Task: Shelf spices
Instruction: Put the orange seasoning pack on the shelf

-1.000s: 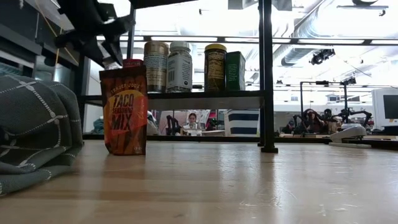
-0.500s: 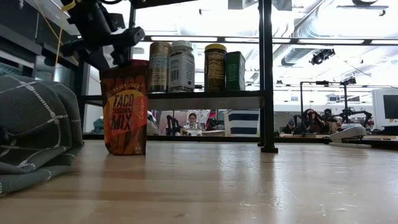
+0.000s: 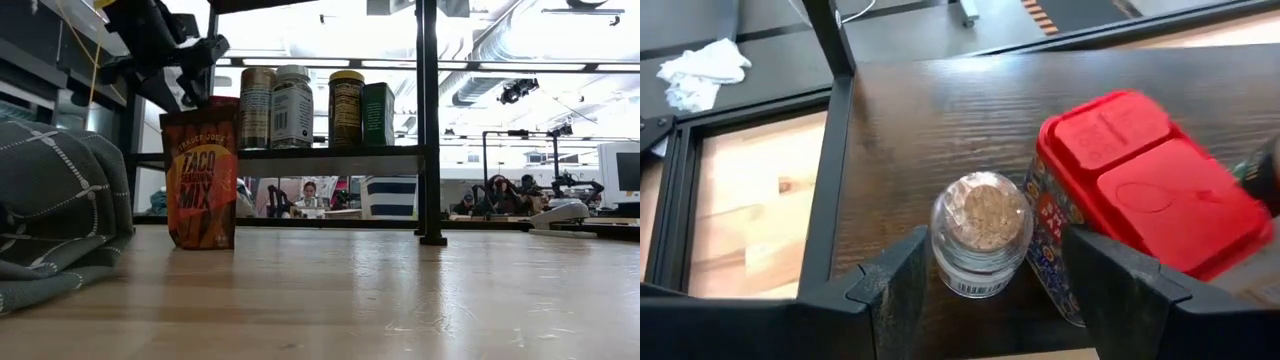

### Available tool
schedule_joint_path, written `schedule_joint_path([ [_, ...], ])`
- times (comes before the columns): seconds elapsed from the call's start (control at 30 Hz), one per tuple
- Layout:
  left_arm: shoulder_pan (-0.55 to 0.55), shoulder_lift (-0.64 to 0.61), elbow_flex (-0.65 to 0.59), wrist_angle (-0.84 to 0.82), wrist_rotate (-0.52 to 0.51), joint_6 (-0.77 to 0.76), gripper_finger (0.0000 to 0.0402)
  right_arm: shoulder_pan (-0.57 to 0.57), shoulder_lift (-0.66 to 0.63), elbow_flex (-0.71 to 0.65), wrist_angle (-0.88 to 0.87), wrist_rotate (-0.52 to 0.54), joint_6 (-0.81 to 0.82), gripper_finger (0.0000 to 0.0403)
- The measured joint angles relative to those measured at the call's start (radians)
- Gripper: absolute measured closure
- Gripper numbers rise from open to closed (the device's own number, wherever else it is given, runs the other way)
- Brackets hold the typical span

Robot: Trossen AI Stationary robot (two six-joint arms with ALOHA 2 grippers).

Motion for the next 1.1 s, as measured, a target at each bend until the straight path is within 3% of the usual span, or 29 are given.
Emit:
schedule_joint_path([
  [0.13, -0.007, -0.072, 0.0, 0.0, 0.029, 0.081, 0.0179, 0.0, 0.0, 0.0, 0.0, 0.0, 0.0, 0.0094],
  [0.33, -0.048, -0.22, 0.0, 0.0, 0.156, 0.249, 0.0181, 0.0, 0.0, 0.0, 0.0, 0.0, 0.001, 0.0094],
  [0.43, -0.082, -0.3, 0.0, 0.0, 0.317, 0.396, 0.0188, 0.0, 0.0, 0.0, 0.0, 0.0, 0.001, 0.0094],
  [0.57, -0.135, -0.395, 0.001, 0.043, 0.651, 0.509, 0.0196, 0.0, 0.0, 0.0, 0.0, -0.005, 0.0, 0.0094],
  [0.63, -0.177, -0.411, 0.001, 0.115, 0.724, 0.533, 0.0199, 0.0, 0.0, 0.0, 0.0, -0.009, -0.006, 0.0094],
  [0.77, -0.263, -0.354, 0.002, 0.271, 0.689, 0.72, 0.0202, 0.0, 0.0, 0.0, 0.0, -0.028, -0.008, 0.0094],
  [0.9, -0.31, -0.217, 0.002, 0.346, 0.644, 0.966, 0.0201, -0.002, 0.0, 0.0, -0.001, -0.06, -0.006, 0.0094],
  [1.1, -0.312, -0.056, 0.031, 0.34, 0.652, 1.03, 0.0201, -0.002, 0.0, 0.0, -0.001, -0.08, 0.0, 0.0094],
])
